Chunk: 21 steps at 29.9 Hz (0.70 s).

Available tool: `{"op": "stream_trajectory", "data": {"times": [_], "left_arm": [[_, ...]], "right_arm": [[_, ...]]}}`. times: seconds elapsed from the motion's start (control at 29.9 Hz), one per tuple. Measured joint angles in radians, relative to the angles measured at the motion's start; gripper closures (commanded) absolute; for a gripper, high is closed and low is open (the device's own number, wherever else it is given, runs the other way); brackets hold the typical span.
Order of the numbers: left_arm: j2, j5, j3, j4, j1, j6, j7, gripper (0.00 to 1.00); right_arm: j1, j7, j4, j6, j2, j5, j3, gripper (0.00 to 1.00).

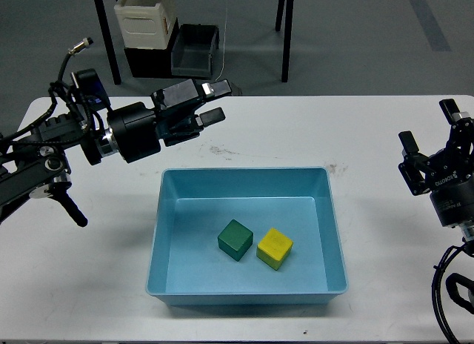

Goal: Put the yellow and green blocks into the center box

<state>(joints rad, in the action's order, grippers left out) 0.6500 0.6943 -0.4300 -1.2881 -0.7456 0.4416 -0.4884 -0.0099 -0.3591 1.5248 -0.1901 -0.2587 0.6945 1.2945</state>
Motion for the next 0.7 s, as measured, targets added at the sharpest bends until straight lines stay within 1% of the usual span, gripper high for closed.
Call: {"op": "stream_trajectory", "data": {"times": [0.07,0.13,0.2,0.27,0.37,0.43,0.53,0.7], "left_arm": [[0.03,-0.096,-0.002,-0.003,0.012,0.032,0.0,0.0],[0.062,-0.186,-0.003,-0.007,0.03,0.043,0.0,0.0],[0.081,-0.289,-0.005,-0.008,0.054,0.046,0.0,0.0],[0.089,-0.433,-0.005,-0.012,0.087,0.047,0.0,0.0],[0.088,-0.644,-0.005,-0.052,0.172,0.044,0.0,0.0],[0.083,-0.769,-0.005,-0.108,0.23,0.023,0.0,0.0],[0.075,-0.931,-0.01,-0.154,0.289,-0.019,0.0,0.0],[0.063,-1.284,-0.097,-0.163,0.385,-0.033,0.0,0.0]], "right_arm": [[0.005,0.04,-0.004,-0.022,0.005,-0.125,0.0,0.0],[0.004,0.076,-0.006,-0.038,0.015,-0.259,-0.001,0.0],[-0.001,0.095,-0.007,-0.044,0.029,-0.357,-0.002,0.0],[-0.008,0.101,-0.008,-0.045,0.038,-0.424,0.001,0.0],[-0.035,0.104,-0.008,-0.046,0.052,-0.498,0.006,0.0],[-0.061,0.104,-0.008,-0.046,0.063,-0.563,0.009,0.0],[-0.087,0.106,-0.008,-0.046,0.068,-0.665,0.011,0.0],[-0.112,0.107,-0.008,-0.047,0.069,-0.809,0.017,0.0]]}}
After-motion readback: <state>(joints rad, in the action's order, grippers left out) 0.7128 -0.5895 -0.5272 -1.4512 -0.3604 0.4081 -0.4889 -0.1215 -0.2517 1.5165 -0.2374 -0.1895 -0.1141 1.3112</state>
